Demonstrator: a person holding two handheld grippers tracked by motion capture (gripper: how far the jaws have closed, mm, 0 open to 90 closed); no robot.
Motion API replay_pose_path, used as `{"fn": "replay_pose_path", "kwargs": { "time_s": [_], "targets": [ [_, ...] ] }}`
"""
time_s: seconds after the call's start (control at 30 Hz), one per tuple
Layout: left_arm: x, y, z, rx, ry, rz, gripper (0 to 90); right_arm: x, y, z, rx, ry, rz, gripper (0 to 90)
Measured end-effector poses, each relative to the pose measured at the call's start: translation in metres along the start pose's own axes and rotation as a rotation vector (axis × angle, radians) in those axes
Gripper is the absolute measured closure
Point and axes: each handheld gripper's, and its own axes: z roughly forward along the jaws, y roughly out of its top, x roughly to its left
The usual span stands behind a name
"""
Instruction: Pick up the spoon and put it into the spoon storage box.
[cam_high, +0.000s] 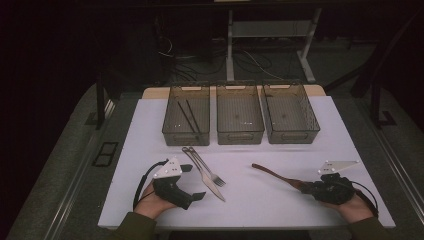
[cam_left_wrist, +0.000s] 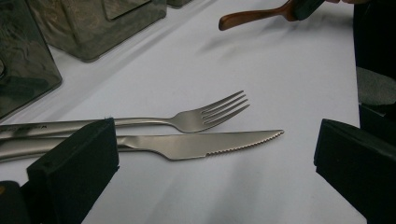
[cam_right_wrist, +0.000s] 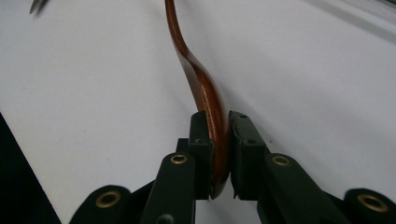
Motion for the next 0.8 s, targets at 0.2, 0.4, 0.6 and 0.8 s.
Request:
{"fn": "replay_pose_path", "kwargs": {
  "time_s": [0.2, 0.4, 0.6, 0.8],
  "targets": [
    [0.0, 0.0, 0.0, 0.0, -0.001, -0.003, 0.0, -0.003, 0.003, -0.006, -0.038, -0.01, 0.018, 80.3],
    [0.0, 0.0, 0.0, 0.0, -0.001, -0.002, 0.0, -0.003, 0.006, -0.011, -0.064, -0.021, 0.035, 80.4],
    [0.0, 0.0, 0.001, 0.004, -0.001, -0.004, 0.0, -0.005, 0.011, -0.015, -0.095, -0.036, 0.047, 80.3],
    [0.0, 0.0, 0.002, 0.006, -0.001, -0.002, 0.0, -0.008, 0.019, -0.018, -0.123, -0.043, 0.069, 80.3]
  ]
}}
